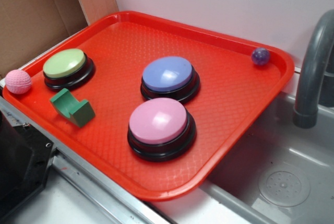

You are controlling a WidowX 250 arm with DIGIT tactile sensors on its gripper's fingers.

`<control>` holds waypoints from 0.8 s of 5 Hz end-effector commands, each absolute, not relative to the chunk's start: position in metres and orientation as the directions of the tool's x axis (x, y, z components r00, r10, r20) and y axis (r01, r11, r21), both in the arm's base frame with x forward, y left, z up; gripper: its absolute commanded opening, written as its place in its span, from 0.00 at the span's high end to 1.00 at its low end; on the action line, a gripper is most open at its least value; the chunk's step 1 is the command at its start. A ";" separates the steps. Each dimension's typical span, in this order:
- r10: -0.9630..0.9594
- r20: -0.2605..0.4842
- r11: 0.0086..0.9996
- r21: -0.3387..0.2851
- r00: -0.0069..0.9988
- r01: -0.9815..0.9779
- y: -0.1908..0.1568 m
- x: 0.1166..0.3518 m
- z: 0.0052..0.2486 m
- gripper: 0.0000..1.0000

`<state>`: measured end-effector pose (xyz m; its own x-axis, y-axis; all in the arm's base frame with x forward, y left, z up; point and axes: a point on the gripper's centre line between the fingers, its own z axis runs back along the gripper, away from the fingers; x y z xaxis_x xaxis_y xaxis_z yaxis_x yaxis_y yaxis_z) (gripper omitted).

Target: Push the green button.

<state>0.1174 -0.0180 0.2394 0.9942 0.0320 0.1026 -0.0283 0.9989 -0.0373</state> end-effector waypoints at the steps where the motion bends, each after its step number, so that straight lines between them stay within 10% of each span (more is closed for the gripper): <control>1: 0.032 0.103 0.999 -0.037 0.994 -0.028 -0.018 0.117 0.239 0.00; 2: 0.273 0.045 0.962 0.017 0.961 -0.274 0.032 0.139 0.208 0.00; 4: 0.529 0.166 0.845 -0.019 0.832 -0.534 0.119 0.132 0.159 0.00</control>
